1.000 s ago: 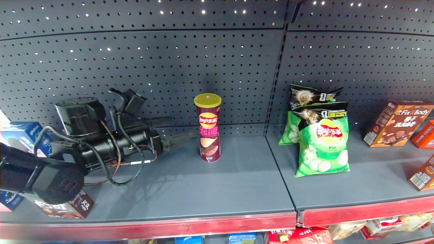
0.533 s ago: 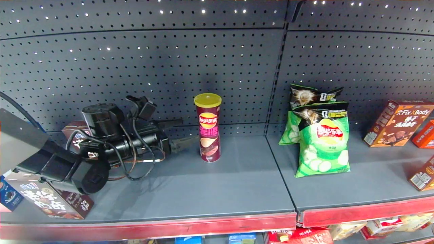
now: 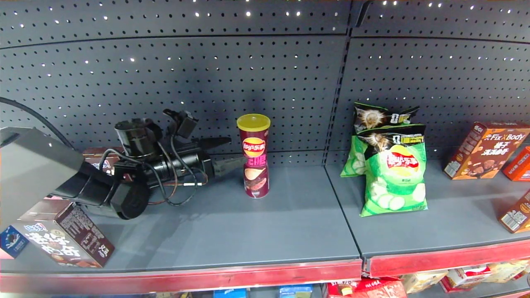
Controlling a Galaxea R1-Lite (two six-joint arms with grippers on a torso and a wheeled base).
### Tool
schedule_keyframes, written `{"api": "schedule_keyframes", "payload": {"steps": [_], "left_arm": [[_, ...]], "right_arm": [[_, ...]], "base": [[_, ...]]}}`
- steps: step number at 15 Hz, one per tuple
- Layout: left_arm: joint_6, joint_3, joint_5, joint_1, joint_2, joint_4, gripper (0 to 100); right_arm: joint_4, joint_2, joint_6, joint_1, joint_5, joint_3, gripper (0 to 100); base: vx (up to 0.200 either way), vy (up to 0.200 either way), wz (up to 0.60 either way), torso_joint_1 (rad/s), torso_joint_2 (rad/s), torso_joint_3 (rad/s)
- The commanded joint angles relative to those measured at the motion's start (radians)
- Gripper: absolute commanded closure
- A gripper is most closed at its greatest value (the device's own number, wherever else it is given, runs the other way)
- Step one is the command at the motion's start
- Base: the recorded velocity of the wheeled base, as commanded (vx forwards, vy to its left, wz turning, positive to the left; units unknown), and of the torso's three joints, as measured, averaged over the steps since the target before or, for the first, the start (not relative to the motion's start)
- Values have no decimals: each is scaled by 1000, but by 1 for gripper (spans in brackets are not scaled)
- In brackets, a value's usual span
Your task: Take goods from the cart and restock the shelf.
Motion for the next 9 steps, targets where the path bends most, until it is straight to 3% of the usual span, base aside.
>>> {"api": "schedule_keyframes", "payload": {"steps": [1,4,5,9], "left_arm": [[-20,-66,-21,2,41,2,0],[-27,-83,-53,2,52,2,0],[-31,-89,-101,-1,58,0,0],[-31,-111,-121,-10,81,2,0]], "right_arm": [[0,2,0,1,1,-1,100],[0,6,0,1,1,-1,100],[0,9,0,1,1,0,100],[0,9,0,1,1,5,100]], "base": [[0,0,0,0,0,0],[0,0,0,0,0,0],[0,0,0,0,0,0],[0,0,0,0,0,0]]}}
